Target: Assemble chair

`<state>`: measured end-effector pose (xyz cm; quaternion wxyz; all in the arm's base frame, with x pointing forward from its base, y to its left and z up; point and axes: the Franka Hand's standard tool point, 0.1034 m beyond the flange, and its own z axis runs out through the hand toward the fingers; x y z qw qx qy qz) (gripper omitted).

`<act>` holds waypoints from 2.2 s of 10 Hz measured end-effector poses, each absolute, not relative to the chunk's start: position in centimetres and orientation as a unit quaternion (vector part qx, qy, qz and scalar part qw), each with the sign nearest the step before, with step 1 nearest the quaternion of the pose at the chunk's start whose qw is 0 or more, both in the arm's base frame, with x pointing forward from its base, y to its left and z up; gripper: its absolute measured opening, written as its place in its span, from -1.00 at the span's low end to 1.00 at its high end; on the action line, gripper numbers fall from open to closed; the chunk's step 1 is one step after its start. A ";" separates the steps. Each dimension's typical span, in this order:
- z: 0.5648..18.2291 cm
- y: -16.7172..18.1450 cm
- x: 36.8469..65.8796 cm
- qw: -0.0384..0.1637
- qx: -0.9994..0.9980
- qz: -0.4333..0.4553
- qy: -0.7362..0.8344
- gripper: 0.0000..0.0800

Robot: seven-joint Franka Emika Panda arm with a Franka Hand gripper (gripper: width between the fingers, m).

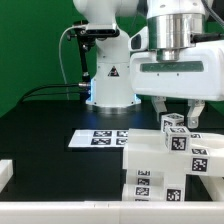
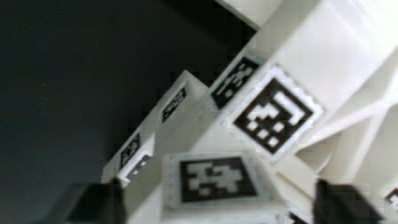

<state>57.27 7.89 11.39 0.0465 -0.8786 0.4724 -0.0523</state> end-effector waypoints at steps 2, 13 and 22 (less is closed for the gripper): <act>11.6 7.4 57.2 0.036 -0.941 -0.052 0.331 0.61; 11.4 7.8 57.2 -0.005 -0.998 -0.062 -0.031 -0.30; 11.4 7.7 57.4 0.030 -0.932 -0.062 0.355 -0.29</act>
Offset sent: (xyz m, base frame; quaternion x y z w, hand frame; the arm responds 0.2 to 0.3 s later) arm -0.0052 0.0072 0.0130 0.0201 0.0458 -0.2701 0.9615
